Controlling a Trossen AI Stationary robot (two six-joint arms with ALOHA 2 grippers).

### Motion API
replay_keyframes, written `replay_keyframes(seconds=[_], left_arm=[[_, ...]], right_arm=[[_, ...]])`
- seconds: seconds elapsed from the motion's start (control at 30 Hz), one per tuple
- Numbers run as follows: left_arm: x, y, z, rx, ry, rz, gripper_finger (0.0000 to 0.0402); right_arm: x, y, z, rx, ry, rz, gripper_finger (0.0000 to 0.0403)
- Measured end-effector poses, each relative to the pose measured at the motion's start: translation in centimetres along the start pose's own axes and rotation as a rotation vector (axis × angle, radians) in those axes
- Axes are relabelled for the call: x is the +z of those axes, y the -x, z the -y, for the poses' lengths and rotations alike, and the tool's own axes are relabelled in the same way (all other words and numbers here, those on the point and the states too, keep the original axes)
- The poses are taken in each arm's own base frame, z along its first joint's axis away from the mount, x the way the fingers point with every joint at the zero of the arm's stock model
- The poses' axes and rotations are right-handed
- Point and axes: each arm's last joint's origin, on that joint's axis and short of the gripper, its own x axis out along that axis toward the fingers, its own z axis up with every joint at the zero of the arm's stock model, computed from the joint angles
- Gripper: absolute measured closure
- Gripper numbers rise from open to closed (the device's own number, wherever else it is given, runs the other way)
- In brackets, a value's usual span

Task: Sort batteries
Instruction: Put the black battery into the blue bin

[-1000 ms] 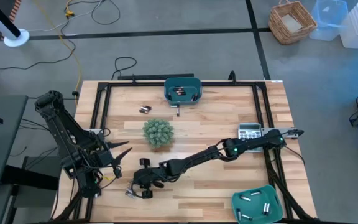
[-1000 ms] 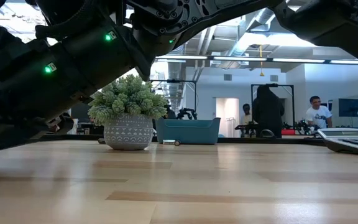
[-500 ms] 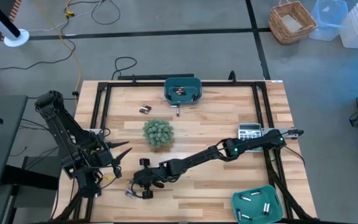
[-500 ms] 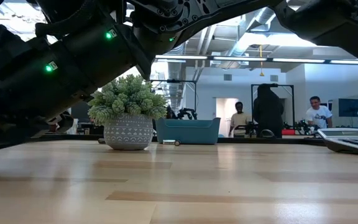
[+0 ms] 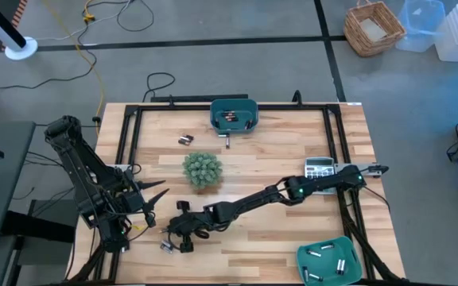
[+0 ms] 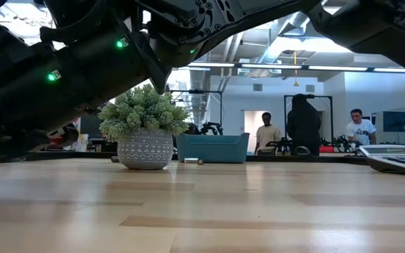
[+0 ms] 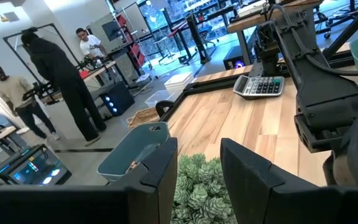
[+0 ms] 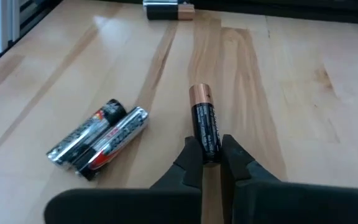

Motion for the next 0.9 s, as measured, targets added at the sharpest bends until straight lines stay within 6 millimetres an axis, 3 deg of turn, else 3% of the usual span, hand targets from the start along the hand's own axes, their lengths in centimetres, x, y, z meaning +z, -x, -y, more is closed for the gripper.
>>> replay_keyframes(seconds=[0.2, 0.57, 0.9], left_arm=[[0.0, 0.0, 0.0, 0.007, -0.006, 0.008, 0.0286], [0.3, 1.1, -0.4, -0.027, 0.008, 0.046, 0.0286], [0.5, 1.5, -0.8, -0.043, 0.021, 0.057, 0.0286]], right_arm=[[0.5, 0.2, 0.3, -0.003, 0.015, 0.017, 0.0385], [4.9, 2.6, 0.6, 0.009, 0.069, 0.145, 0.0386], [5.5, 2.9, 4.0, -0.054, 0.046, 0.149, 0.0395]])
